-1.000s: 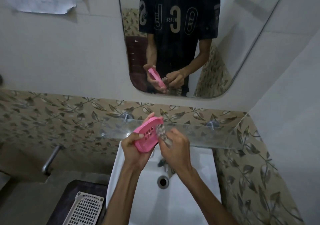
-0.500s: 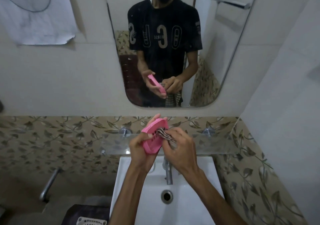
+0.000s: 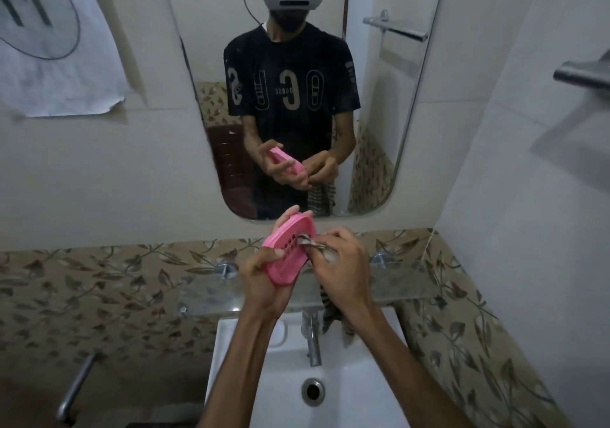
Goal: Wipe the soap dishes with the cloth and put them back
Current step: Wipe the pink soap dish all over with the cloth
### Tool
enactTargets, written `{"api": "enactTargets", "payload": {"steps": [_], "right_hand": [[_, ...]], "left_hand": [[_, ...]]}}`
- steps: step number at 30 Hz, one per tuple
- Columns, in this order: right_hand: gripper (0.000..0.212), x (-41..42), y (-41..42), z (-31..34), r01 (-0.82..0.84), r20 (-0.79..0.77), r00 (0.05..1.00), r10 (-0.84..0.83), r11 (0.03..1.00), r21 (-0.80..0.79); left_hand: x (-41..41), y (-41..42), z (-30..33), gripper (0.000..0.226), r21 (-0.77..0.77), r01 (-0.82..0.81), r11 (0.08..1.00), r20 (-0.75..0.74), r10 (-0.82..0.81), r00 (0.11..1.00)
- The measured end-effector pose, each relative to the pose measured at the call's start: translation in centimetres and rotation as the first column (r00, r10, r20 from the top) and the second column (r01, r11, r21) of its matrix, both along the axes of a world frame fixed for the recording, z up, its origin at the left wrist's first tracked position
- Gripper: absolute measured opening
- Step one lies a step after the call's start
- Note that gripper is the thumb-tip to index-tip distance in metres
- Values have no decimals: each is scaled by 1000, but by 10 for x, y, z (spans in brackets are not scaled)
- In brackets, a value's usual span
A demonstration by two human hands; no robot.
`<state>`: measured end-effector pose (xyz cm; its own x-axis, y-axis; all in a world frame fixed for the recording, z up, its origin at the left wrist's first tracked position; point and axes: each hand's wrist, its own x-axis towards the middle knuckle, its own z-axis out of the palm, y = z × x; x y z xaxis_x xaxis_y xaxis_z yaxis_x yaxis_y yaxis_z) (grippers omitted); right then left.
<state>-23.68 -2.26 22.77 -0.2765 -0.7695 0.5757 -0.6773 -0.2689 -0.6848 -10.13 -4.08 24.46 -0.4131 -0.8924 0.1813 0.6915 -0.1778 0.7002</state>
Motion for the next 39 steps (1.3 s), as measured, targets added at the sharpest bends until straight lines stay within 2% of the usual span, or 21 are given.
{"api": "enactTargets", "payload": {"steps": [1, 3, 5, 8, 9, 12, 13, 17, 20, 21, 24, 28, 31, 32, 35, 39], "right_hand": [[9, 5, 3, 0, -8, -8, 1000, 8, 1000, 1], [5, 15, 12, -2, -136, -47, 990, 136, 991, 2], [11, 13, 13, -2, -193, -76, 979, 192, 981, -15], [17, 5, 6, 3, -36, 1, 999, 36, 998, -45], [18, 10, 9, 3, -32, 38, 999, 33, 999, -35], [22, 26, 21, -4, -226, 29, 974, 227, 974, -16], [24, 24, 21, -5, -241, 7, 971, 241, 970, -22], [25, 15, 15, -2, -86, 83, 993, 87, 996, -15], [22, 27, 24, -7, -258, 36, 965, 258, 966, -4], [22, 25, 23, -8, -271, 27, 962, 271, 962, -3], [22, 19, 15, -8, -121, 92, 989, 118, 992, 35], [15, 33, 26, -10, -292, 113, 951, 288, 956, 16], [16, 28, 20, -11, -172, 119, 978, 169, 985, 13], [16, 29, 21, -12, -168, 136, 977, 164, 986, 15], [15, 38, 27, -11, -290, 169, 945, 279, 956, 41], [18, 29, 16, -13, -183, 155, 973, 172, 981, 61]], "left_hand": [[0, 0, 1, 108, -3, -4, 1000, 8, 4, 1000], [3, -1, 1, 104, 13, -21, 1000, 14, 21, 1000], [6, -2, 1, 100, 22, -15, 1000, 4, 15, 1000], [4, -3, 4, 103, -14, -12, 1000, 15, 12, 1000], [3, -3, 5, 104, -17, -26, 1000, 24, 26, 999], [5, -5, 1, 103, 12, -70, 998, 35, 69, 997], [6, -4, 0, 102, 19, -66, 998, 22, 66, 998], [3, -3, 2, 103, 7, -70, 998, 31, 69, 997], [6, -5, -6, 99, 22, -88, 996, 59, 87, 995], [6, -5, -8, 98, 26, -86, 996, 62, 84, 994], [3, -4, -6, 104, 8, -74, 997, 66, 74, 995], [3, -9, -14, 103, 25, -78, 997, 55, 77, 996], [0, -9, -13, 103, -28, -87, 996, 69, 89, 994], [-1, -9, -14, 103, -32, -103, 994, 82, 106, 991], [1, -11, -20, 93, -11, -158, 987, 101, 158, 982], [-1, -14, -20, 97, -37, -147, 989, 79, 149, 986]]}}
